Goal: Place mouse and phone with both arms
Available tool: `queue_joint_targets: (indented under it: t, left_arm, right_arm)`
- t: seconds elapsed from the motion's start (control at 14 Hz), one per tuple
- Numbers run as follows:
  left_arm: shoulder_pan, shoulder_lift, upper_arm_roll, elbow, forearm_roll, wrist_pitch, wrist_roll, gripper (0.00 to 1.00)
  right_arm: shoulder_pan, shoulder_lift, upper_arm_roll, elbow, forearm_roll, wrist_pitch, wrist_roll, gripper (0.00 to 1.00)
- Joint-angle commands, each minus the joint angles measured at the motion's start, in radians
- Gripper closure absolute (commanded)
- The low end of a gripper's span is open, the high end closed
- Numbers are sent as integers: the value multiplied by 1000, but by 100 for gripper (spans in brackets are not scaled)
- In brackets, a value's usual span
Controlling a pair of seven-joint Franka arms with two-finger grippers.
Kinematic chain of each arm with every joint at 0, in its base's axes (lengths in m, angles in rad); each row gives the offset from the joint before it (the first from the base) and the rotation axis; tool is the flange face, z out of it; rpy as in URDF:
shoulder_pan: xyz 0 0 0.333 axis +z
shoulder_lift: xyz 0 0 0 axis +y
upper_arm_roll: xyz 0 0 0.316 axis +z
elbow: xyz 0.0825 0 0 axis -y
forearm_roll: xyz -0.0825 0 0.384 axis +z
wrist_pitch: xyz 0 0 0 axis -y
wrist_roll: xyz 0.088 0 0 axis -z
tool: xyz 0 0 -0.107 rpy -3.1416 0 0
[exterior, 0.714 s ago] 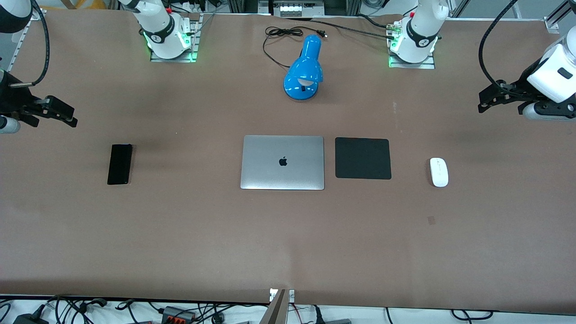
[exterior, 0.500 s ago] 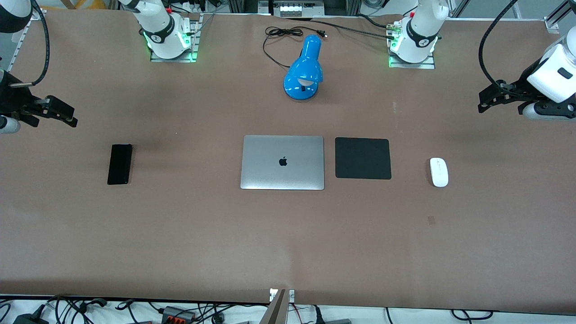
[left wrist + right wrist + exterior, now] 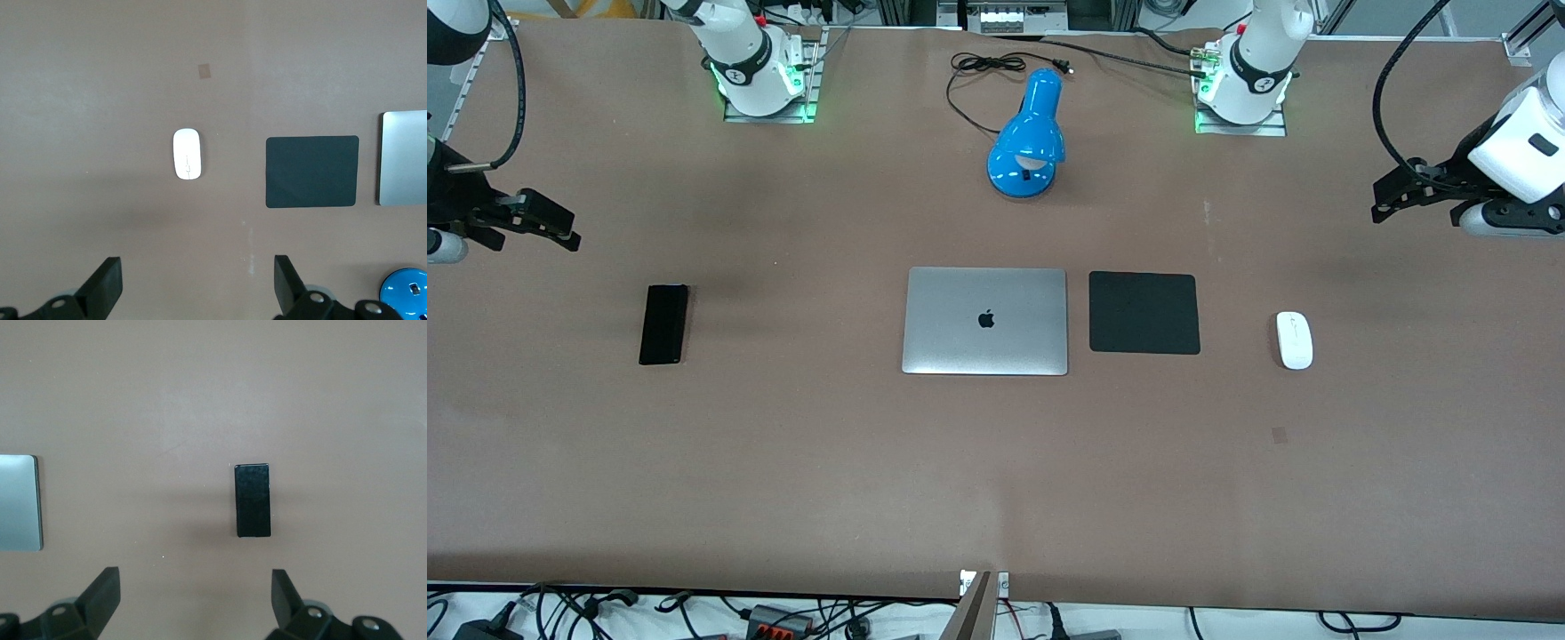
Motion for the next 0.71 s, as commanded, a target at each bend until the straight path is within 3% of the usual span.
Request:
queue_joint_targets:
  t: [0.0,0.21,0.43,0.64]
  left_arm:
    - [3,18,-3,35,-7,-24,-3,0]
    - [4,56,-1,90,-7,-44,6,0]
    - [1,132,-1,217,-2,-108,3,0]
    - [-1,185,-1,289,5,-139,3,0]
  right_arm:
    - [-5,54,4,5,10,-10,-17,0]
    - [-3,89,4,4,3,-2,-2,0]
    - [3,126,4,-10,-3,30,-1,0]
    - [4,142,4,-77,-6,131,-1,0]
